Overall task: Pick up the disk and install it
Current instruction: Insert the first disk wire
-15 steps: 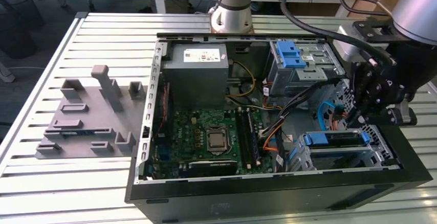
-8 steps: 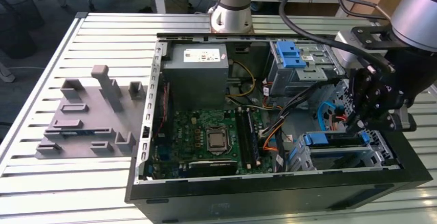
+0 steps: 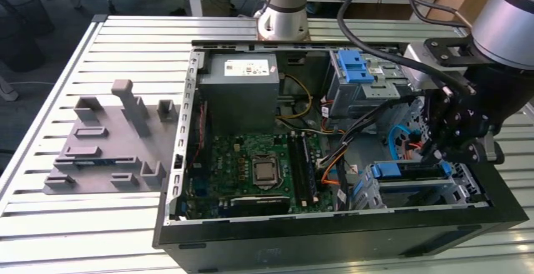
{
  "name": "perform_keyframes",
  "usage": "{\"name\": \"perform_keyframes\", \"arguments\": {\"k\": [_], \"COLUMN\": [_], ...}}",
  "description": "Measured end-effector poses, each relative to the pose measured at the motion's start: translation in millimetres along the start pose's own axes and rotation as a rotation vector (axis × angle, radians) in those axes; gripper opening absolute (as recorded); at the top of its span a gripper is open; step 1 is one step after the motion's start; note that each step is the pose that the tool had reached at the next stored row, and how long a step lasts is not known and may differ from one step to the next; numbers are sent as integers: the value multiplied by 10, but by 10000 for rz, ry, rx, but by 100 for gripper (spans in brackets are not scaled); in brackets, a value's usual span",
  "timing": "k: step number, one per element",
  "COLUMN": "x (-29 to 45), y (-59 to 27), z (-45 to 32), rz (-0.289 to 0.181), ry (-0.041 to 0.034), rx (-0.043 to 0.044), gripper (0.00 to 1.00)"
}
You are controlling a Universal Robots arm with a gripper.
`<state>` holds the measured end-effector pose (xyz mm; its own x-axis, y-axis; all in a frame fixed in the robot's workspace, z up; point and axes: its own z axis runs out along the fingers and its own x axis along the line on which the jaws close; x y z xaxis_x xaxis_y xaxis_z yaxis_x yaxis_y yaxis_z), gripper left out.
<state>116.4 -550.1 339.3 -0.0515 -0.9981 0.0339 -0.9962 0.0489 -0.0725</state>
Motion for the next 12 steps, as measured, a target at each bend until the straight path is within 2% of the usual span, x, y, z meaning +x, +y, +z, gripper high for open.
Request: {"name": "perform_keyframes", "arguments": {"k": [4,7,8,12], "x": [3,3,14,22], "y": [29,29,37,44], "z": [8,13,21,30], "rz": [-27,-271,-359,-358], "ry": [-24,-51,-76,-82], "rx": [71,120,179,184], "gripper": [16,16,16,16]}}
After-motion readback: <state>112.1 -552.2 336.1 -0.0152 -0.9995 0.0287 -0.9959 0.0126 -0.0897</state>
